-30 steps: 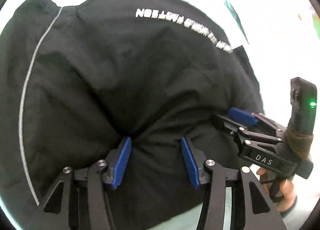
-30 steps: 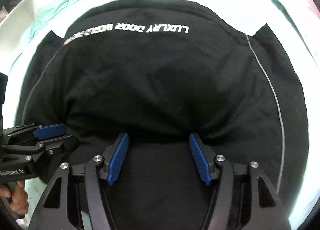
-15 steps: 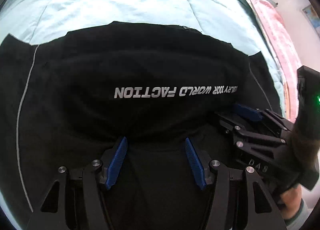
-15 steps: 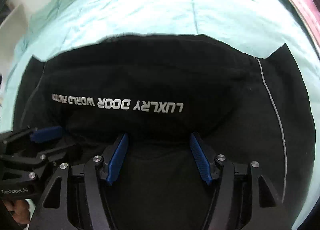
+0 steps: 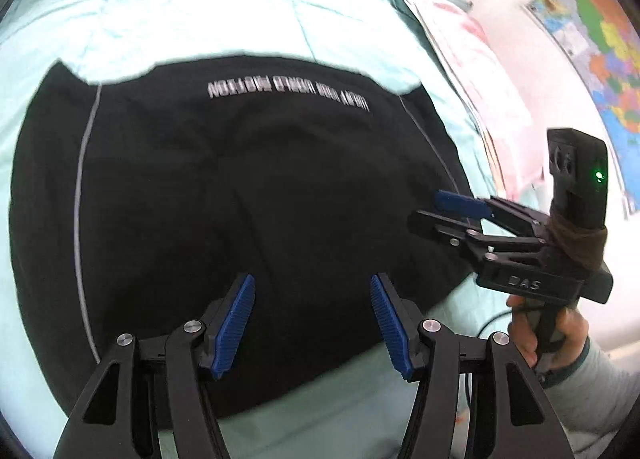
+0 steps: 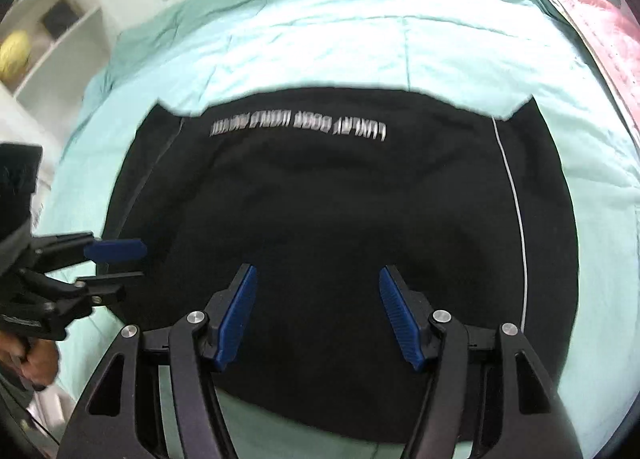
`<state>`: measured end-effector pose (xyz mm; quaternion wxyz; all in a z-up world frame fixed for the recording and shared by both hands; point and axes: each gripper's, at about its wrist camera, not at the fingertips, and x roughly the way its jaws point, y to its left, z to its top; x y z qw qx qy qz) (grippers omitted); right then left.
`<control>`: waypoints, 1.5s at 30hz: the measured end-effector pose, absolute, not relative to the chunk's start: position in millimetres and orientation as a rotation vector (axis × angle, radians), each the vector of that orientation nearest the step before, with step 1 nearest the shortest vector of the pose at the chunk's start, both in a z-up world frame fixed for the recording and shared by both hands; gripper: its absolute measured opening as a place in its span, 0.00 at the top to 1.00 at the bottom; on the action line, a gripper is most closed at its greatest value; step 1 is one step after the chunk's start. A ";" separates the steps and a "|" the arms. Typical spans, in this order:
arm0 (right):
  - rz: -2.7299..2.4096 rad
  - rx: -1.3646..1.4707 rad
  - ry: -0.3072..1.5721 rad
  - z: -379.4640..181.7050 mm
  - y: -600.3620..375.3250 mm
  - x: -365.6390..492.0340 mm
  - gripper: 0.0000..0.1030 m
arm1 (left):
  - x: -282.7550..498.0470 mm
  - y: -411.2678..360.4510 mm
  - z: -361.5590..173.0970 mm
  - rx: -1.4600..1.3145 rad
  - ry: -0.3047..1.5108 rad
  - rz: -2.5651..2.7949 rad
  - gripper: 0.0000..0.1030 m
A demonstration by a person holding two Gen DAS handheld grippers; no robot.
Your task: Fold large clothes
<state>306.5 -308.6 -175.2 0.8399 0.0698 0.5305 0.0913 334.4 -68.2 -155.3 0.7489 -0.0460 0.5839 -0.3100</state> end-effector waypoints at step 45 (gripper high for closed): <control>-0.182 0.357 1.010 -141.0 -523.3 277.0 0.27 | 399.9 135.9 -131.4 -0.446 1.190 -0.312 0.24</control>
